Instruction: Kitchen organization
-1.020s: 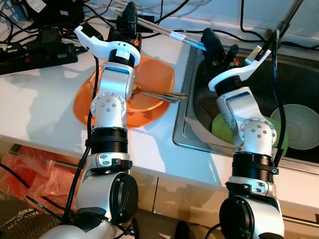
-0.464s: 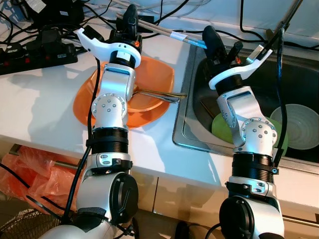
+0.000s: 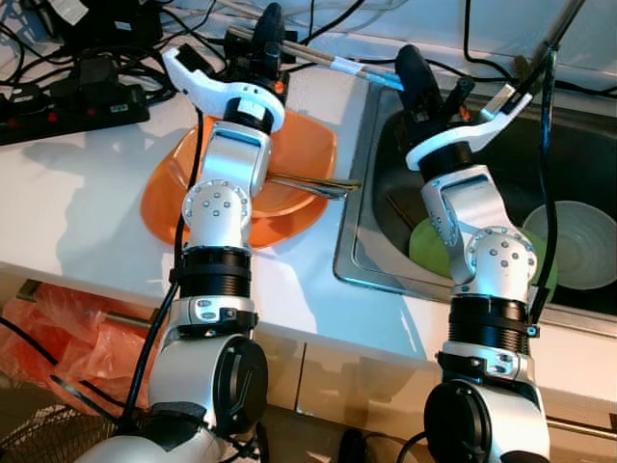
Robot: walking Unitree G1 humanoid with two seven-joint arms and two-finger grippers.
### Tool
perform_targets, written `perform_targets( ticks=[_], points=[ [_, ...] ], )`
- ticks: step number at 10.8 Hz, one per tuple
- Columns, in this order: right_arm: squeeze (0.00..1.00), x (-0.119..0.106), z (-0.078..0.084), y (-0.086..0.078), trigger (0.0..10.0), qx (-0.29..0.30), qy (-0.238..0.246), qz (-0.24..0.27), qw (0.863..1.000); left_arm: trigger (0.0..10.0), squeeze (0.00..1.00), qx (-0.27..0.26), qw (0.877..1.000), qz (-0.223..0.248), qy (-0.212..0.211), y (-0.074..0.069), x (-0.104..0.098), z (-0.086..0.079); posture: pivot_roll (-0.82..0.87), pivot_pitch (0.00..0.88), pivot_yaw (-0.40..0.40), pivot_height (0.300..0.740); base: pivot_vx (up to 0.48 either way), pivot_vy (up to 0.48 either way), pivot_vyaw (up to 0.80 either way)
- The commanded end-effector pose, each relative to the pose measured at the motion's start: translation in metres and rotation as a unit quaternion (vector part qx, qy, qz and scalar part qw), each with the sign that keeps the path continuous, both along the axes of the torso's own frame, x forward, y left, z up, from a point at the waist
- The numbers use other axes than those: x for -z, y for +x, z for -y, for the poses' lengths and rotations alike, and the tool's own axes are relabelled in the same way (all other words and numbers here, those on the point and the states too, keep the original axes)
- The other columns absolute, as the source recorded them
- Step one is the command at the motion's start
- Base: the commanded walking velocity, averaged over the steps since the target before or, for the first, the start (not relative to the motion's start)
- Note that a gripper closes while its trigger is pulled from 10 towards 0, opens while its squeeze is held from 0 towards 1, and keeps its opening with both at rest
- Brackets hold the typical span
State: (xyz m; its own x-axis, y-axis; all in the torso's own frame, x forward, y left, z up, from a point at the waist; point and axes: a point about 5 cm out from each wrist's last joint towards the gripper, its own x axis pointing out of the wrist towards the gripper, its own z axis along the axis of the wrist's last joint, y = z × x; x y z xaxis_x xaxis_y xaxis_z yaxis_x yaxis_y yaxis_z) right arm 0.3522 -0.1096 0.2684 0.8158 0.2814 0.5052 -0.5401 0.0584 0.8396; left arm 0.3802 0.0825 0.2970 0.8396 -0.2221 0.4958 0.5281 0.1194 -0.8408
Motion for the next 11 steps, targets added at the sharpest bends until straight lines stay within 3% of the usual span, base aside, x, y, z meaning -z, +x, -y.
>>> perform_targets(
  ticks=[1,2,3,4,7,10,11],
  points=[
    [0.00,0.010,-0.009,0.001,0.0,-0.004,0.024,-0.030,0.999,10.0,1.00,0.057,0.998,-0.002,-0.016,-0.010,0.005,0.039,0.05,0.123,0.019,0.723,0.000,0.000,0.00],
    [0.00,0.008,-0.003,0.005,0.0,0.013,0.038,-0.034,0.999,10.0,1.00,0.060,0.998,-0.003,-0.005,-0.010,0.006,0.040,0.06,0.123,0.019,0.723,0.000,0.000,0.00],
    [0.00,0.005,0.008,0.009,0.0,0.038,0.060,-0.037,0.997,10.0,0.81,0.061,0.998,-0.001,0.010,-0.012,0.006,0.041,0.06,0.121,0.020,0.723,0.000,0.000,0.00],
    [0.00,0.003,0.012,0.011,0.0,0.047,0.068,-0.036,0.996,10.0,0.00,0.060,0.998,-0.001,0.022,-0.012,0.006,0.042,0.06,0.121,0.020,0.723,0.000,0.000,0.00],
    [0.00,-0.002,0.027,0.015,0.0,0.080,0.111,-0.038,0.990,10.0,0.00,0.064,0.997,0.001,0.042,-0.014,0.006,0.044,0.06,0.120,0.020,0.723,0.000,0.000,0.00],
    [0.00,-0.002,0.043,0.018,0.0,0.119,0.107,-0.038,0.986,10.0,0.00,0.010,0.987,0.072,0.140,-0.023,-0.019,0.036,0.06,0.123,0.017,0.723,0.000,0.000,0.00],
    [0.00,-0.001,0.050,0.019,0.0,0.138,0.094,-0.038,0.985,10.0,0.00,-0.017,0.969,0.118,0.217,-0.029,-0.031,0.028,0.07,0.124,0.015,0.723,0.000,0.000,0.00]
  ],
)
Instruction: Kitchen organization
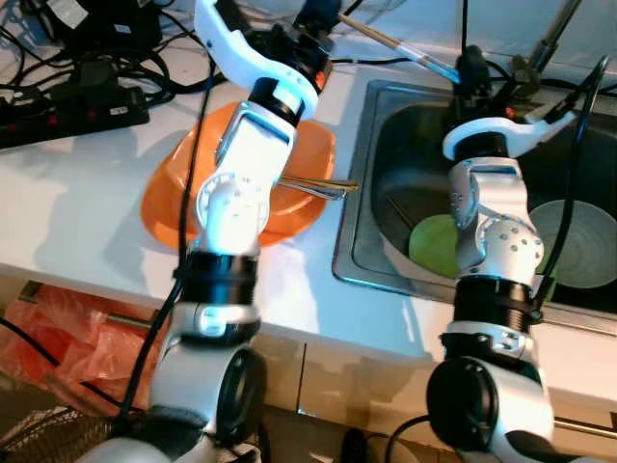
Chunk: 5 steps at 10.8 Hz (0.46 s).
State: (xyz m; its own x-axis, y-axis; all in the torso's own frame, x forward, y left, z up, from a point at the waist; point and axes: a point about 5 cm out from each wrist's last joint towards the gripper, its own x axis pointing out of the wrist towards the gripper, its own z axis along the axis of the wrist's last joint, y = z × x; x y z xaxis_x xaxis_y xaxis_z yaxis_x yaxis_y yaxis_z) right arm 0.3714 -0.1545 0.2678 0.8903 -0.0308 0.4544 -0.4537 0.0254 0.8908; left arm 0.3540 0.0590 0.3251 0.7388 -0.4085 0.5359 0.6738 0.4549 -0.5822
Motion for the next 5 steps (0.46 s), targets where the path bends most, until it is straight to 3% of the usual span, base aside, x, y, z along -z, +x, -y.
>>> perform_targets(
  ticks=[1,2,5],
  points=[
    [0.00,-0.001,0.008,-0.001,0.0,0.018,-0.006,0.003,1.000,10.0,0.00,-0.009,0.998,0.030,0.059,-0.006,-0.005,0.001,0.07,0.125,0.013,0.723,0.000,0.000,0.00],
    [0.00,-0.001,0.013,-0.001,0.0,0.030,-0.020,0.004,0.999,10.0,0.00,-0.031,0.990,0.045,0.128,-0.009,-0.002,-0.006,0.07,0.125,0.012,0.723,0.000,0.000,0.00],
    [0.00,0.000,0.041,-0.001,0.0,0.091,-0.057,-0.007,0.994,10.0,0.00,-0.094,0.969,0.027,0.226,-0.013,0.017,-0.038,0.08,0.127,0.002,0.723,0.000,0.000,0.00]
  ],
)
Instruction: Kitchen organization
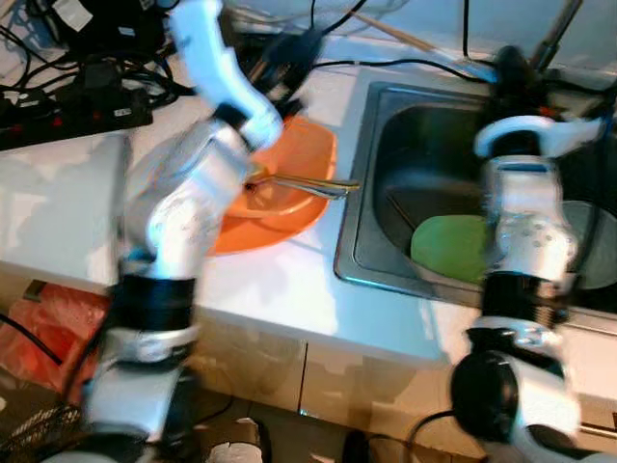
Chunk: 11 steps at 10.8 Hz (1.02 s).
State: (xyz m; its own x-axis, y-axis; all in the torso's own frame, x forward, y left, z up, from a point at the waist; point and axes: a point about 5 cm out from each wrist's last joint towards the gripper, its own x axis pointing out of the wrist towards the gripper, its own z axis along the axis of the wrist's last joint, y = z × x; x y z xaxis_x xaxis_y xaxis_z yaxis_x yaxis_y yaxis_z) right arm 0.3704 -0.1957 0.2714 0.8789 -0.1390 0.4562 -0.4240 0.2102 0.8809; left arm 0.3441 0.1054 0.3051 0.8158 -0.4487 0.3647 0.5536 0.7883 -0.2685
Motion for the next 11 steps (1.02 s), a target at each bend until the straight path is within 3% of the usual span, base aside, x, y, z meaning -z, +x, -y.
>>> perform_targets(
  ticks=[1,3,5,8,9,11],
  points=[
    [0.00,0.004,0.009,-0.001,0.0,0.022,-0.010,-0.007,1.000,10.0,0.00,-0.007,1.000,0.000,0.025,-0.003,0.002,0.000,0.08,0.129,-0.001,0.723,0.000,0.000,0.00],
    [0.00,0.004,0.026,-0.004,0.0,0.071,-0.056,-0.012,0.996,10.0,0.00,-0.052,0.996,-0.011,0.076,-0.005,0.011,-0.022,0.08,0.133,-0.002,0.723,0.000,0.000,0.00],
    [0.00,0.011,0.037,-0.006,0.0,0.103,-0.113,-0.032,0.988,10.0,0.00,-0.079,0.992,-0.019,0.099,-0.007,0.016,-0.041,0.09,0.135,-0.004,0.723,0.000,0.000,0.00],
    [0.00,0.022,0.050,-0.007,0.0,0.128,-0.195,-0.068,0.970,10.0,0.00,-0.107,0.984,-0.042,0.135,-0.009,0.032,-0.055,0.09,0.134,-0.010,0.723,0.000,0.000,0.00],
    [0.00,0.027,0.051,-0.007,10.0,0.131,-0.238,-0.085,0.959,10.0,0.00,-0.111,0.980,-0.054,0.157,-0.011,0.041,-0.057,0.08,0.132,-0.011,0.723,0.000,0.000,0.00],
    [0.00,0.034,0.046,-0.005,10.0,0.125,-0.291,-0.095,0.944,10.0,0.00,-0.115,0.975,-0.065,0.179,-0.013,0.047,-0.062,0.09,0.127,-0.012,0.723,0.000,0.000,0.00]
  ],
)
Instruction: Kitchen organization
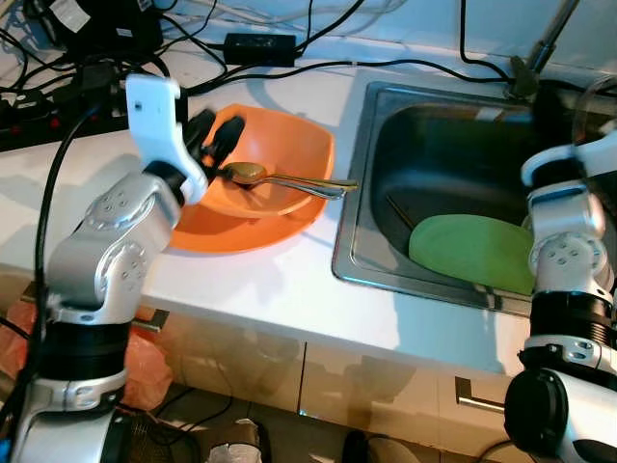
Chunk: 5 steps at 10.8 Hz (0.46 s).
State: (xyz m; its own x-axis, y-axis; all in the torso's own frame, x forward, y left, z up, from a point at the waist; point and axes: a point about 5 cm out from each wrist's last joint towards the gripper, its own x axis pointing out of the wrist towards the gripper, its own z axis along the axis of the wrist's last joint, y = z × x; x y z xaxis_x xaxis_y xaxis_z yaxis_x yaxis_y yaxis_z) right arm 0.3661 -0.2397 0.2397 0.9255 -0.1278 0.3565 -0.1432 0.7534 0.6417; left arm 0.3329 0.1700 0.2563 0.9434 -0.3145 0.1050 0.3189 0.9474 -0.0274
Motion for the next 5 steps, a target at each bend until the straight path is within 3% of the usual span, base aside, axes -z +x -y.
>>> perform_targets(
  ticks=[1,3,5],
  points=[
    [0.00,0.0061,0.0012,-0.0005,10.0,0.001,-0.023,-0.015,1.000,10.0,0.00,0.004,1.000,0.004,0.014,-0.0031,-0.0028,0.0000,0.09,0.124,-0.011,0.723,0.000,0.000,0.00],
    [0.00,0.0084,-0.0022,0.0005,10.0,-0.002,-0.115,-0.040,0.993,10.0,0.00,0.008,1.000,0.004,0.020,-0.0048,-0.0037,-0.0003,0.09,0.119,-0.014,0.723,0.000,0.000,0.00],
    [0.00,0.0105,0.0000,0.0022,10.0,0.010,-0.208,-0.076,0.975,10.0,0.00,0.012,1.000,-0.002,0.024,-0.0053,-0.0028,0.0006,0.08,0.124,-0.016,0.723,0.000,0.000,0.00]
  ],
)
